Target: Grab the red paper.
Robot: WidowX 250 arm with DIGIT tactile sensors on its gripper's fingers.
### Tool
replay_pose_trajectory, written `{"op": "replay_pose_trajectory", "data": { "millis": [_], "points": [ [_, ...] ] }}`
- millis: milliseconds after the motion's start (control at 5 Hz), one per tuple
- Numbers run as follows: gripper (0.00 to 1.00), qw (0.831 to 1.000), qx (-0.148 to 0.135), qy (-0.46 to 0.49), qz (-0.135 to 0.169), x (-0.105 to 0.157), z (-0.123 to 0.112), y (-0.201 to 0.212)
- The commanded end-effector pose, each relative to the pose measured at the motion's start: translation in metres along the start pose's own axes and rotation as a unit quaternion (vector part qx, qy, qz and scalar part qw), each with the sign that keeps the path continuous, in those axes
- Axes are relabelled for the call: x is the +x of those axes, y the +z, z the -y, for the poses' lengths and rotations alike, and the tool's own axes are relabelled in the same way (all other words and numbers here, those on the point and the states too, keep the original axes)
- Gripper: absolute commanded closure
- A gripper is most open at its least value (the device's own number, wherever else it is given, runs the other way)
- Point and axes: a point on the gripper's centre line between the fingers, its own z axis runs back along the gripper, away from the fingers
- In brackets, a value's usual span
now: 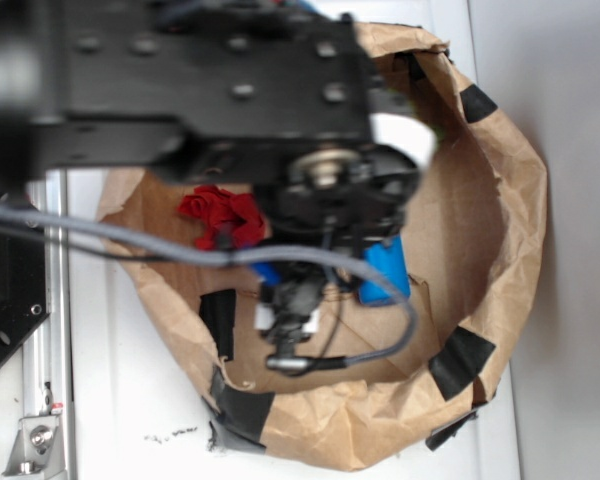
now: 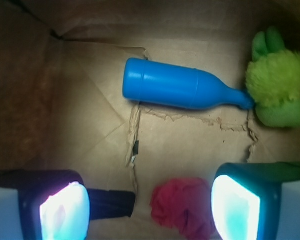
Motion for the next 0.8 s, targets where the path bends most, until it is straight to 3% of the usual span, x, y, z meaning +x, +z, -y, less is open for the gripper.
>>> {"op": "replay_pose_trajectory", "data": {
  "millis": [0, 600],
  "points": [
    [0.00, 1.000, 0.009, 0.016, 0.002, -0.024, -0.003, 0.004],
    [0.00, 0.998, 0.037, 0.045, -0.025, -0.029, -0.033, -0.046]
  ]
}}
